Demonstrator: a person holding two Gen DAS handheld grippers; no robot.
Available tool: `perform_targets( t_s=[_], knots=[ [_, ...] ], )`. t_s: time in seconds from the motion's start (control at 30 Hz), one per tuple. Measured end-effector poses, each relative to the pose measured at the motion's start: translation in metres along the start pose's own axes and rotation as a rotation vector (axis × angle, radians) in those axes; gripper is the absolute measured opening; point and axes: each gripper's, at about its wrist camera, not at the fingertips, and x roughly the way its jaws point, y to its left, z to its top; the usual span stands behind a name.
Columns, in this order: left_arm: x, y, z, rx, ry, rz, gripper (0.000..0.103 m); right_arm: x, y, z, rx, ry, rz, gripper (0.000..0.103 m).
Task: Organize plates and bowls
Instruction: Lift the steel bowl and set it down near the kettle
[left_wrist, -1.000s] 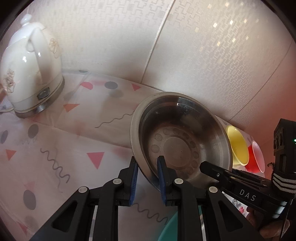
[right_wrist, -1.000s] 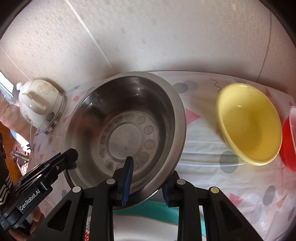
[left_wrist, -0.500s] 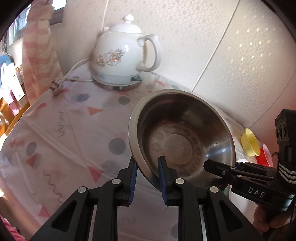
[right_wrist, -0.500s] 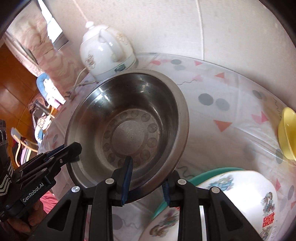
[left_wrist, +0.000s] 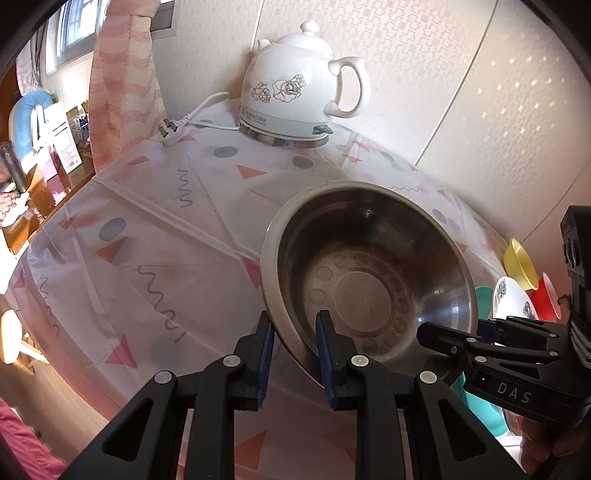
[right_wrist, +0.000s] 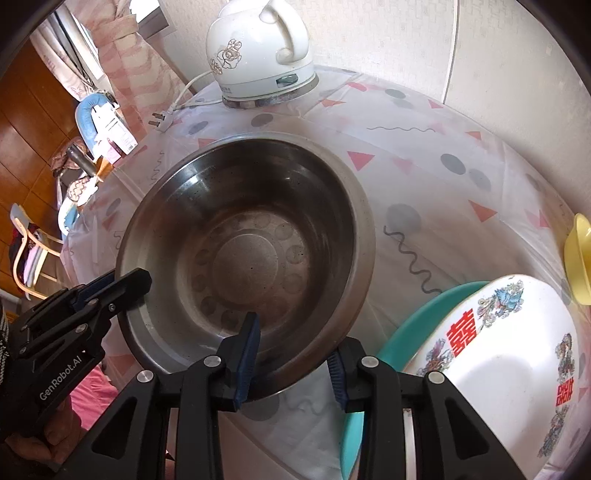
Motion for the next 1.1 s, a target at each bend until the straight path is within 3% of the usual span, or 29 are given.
perform_targets(
  t_s=[0.23,0.47,0.77,1.1],
  knots=[
    [-0.008,-0.004,0.003,0.037,-0.051,0.091,0.025,-0.025,-0.007,0.001,-0.022,-0.071,-0.107,0.039],
    [-0.037,-0.009,0.012,0.081,-0.171,0.178,0.025,-0.044,-0.018,-0.007,0.046,-0.134,-0.083,0.039],
    [-0.079,-0.052,0.032,0.220,-0.321,0.142,0.025,-0.074,-0.039,-0.028,0.130,-0.214,-0.064,0.040],
    [-0.085,-0.128,0.034,0.392,-0.358,0.049,0.025,-0.100,-0.094,-0.055,0.292,-0.285,-0.100,0.040]
  ],
)
